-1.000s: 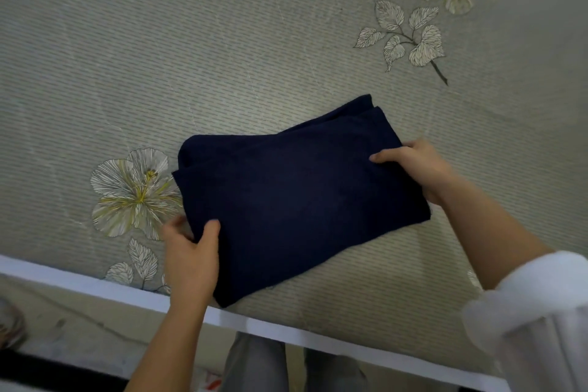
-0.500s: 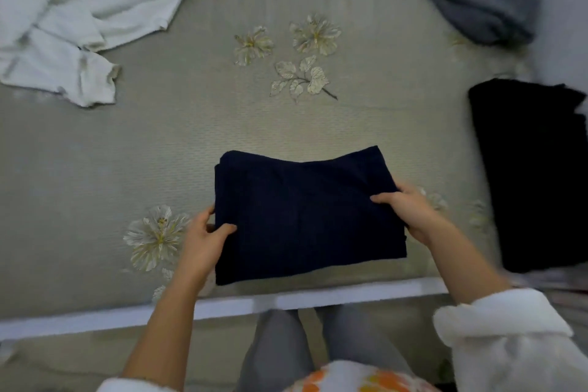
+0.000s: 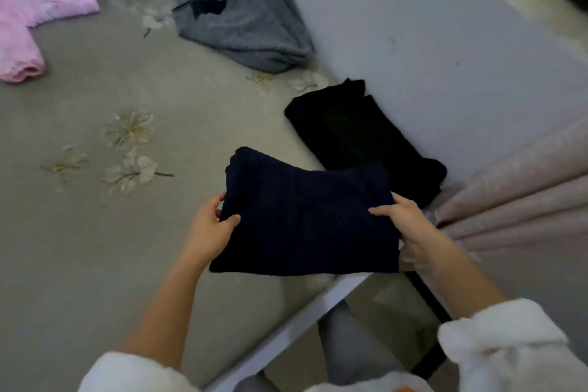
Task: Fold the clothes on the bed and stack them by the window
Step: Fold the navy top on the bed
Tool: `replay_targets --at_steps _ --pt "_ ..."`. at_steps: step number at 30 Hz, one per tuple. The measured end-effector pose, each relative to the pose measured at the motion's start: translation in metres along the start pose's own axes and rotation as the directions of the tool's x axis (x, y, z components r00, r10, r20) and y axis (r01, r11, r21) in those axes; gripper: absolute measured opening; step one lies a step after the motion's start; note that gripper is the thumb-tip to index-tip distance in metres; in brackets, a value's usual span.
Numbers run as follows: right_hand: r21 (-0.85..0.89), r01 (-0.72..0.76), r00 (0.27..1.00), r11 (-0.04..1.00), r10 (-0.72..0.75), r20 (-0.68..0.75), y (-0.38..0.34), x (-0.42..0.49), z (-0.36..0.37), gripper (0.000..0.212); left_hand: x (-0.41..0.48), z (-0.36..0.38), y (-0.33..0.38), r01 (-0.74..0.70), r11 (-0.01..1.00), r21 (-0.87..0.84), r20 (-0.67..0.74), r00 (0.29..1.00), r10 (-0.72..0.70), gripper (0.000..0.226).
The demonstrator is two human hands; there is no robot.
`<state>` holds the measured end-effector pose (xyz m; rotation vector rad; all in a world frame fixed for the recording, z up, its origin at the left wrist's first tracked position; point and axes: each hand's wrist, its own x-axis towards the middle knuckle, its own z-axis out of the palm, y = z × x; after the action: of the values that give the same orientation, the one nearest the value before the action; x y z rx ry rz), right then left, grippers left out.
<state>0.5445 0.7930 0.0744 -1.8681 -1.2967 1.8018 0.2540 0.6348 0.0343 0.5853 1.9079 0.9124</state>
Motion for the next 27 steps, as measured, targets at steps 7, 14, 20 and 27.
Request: replay_targets --at_steps 7,14,20,27 --pt "0.177 -0.012 0.996 0.984 0.027 -0.085 -0.026 0.074 -0.101 0.038 0.101 0.101 0.127 -0.182 0.957 0.225 0.128 0.979 0.156 0.044" --pt "0.418 -0.005 0.975 0.909 0.097 -0.199 -0.037 0.120 -0.132 0.053 0.190 0.167 0.241 -0.367 0.806 0.465 0.190 0.930 0.313 0.046" --pt "0.564 -0.042 0.953 0.824 0.203 -0.226 -0.033 0.159 -0.130 0.055 0.256 0.205 0.285 -0.430 0.700 0.570 0.254 0.902 0.349 0.044" --pt "0.097 -0.348 0.798 0.932 0.349 -0.491 -0.028 0.184 -0.113 0.086 0.287 0.234 0.225 -0.355 0.421 0.835 0.260 0.928 0.267 0.056"
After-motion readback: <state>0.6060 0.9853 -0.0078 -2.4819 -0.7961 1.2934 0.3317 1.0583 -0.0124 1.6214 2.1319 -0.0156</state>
